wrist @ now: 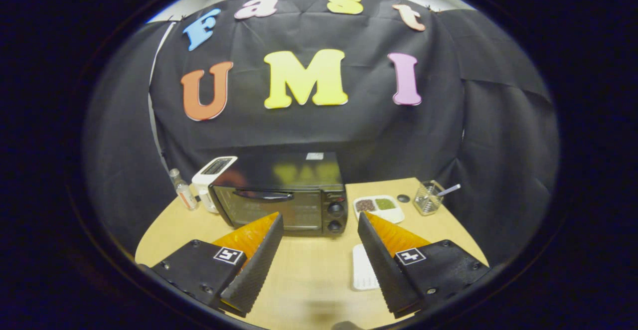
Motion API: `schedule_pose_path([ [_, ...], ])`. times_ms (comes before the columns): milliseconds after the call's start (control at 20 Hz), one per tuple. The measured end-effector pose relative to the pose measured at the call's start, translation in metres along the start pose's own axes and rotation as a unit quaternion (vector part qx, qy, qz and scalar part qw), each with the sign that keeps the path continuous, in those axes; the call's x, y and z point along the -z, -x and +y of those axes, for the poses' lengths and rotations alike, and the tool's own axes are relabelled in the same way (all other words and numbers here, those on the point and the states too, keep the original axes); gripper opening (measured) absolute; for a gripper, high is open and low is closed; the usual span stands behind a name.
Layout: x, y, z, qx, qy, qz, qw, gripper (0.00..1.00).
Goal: Open the toaster oven, put the food inside, and close the toaster oven door.
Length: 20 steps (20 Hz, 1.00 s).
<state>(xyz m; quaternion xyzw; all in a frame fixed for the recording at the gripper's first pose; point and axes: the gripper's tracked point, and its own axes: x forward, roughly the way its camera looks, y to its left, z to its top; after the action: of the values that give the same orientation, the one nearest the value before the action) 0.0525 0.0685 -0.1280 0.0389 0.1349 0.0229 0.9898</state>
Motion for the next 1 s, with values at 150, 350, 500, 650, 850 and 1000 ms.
schedule_pose_path([
  [150,-0.046,0.043,-0.034,0.019,0.006,-0.046,0.999,0.96],
  [350,-0.092,0.095,-0.072,0.033,0.002,-0.094,0.995,0.99],
  [500,-0.118,0.124,-0.092,0.027,0.005,-0.131,0.991,0.99],
  [650,-0.13,0.144,-0.109,0.025,0.022,-0.147,0.988,0.99],
  [850,-0.136,0.162,-0.117,-0.01,0.021,-0.163,0.986,0.99],
  [1000,-0.134,0.162,-0.126,-0.026,0.022,-0.164,0.986,0.99],
])
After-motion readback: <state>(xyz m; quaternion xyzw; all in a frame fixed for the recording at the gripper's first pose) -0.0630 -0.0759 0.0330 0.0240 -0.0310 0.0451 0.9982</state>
